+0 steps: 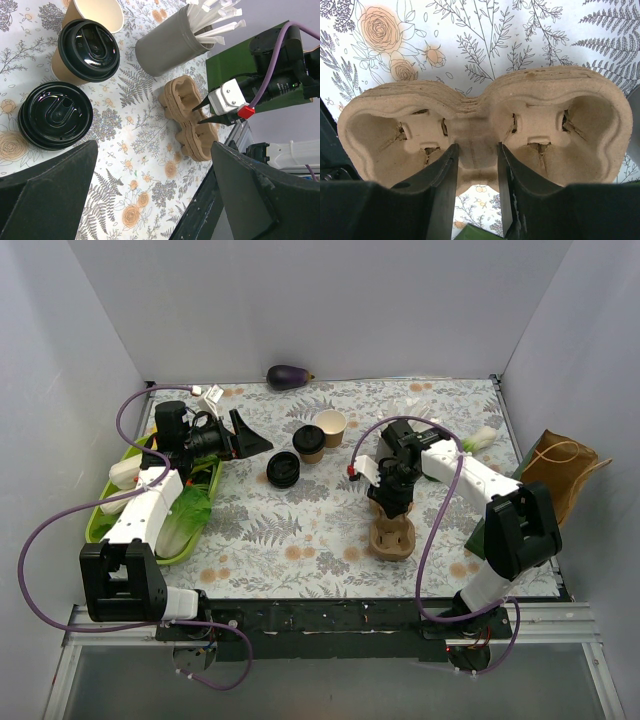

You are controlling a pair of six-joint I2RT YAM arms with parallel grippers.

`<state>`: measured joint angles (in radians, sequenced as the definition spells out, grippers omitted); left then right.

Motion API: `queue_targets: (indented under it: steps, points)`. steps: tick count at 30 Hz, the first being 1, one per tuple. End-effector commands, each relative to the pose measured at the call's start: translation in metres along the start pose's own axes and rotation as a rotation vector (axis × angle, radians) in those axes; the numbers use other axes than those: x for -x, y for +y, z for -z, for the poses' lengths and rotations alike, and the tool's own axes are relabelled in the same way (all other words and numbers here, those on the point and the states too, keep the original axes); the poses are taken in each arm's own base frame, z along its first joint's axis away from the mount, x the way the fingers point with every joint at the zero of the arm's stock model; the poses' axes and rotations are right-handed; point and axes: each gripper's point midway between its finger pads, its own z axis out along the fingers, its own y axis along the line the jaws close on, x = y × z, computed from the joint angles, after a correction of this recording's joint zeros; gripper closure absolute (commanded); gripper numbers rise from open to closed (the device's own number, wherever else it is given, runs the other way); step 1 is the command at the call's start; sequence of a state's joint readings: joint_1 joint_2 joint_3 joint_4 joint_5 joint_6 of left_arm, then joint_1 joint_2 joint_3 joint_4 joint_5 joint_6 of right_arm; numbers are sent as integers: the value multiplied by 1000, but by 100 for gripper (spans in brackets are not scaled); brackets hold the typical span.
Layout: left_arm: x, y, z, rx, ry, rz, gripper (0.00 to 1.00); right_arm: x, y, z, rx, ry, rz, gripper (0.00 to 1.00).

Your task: Pack the takeout coffee

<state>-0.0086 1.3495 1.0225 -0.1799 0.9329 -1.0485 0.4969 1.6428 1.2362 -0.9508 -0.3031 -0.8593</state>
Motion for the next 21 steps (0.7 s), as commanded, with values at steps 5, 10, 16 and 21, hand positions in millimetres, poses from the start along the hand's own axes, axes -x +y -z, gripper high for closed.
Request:
queue_targets:
  steps: [5, 10, 16, 21]
  points:
    - [12, -11, 5, -22, -26, -43, 2, 13, 4, 25, -10, -19, 54, 71]
    - [10, -9, 4, -24, -22, -35, 2, 17, 11, 39, -10, -33, 58, 73]
    - [17, -18, 6, -56, -24, -83, 2, 22, 6, 46, -54, -56, -17, 69]
    - [21, -40, -1, -135, 7, -198, 3, 45, -34, 108, -233, -306, -271, 54]
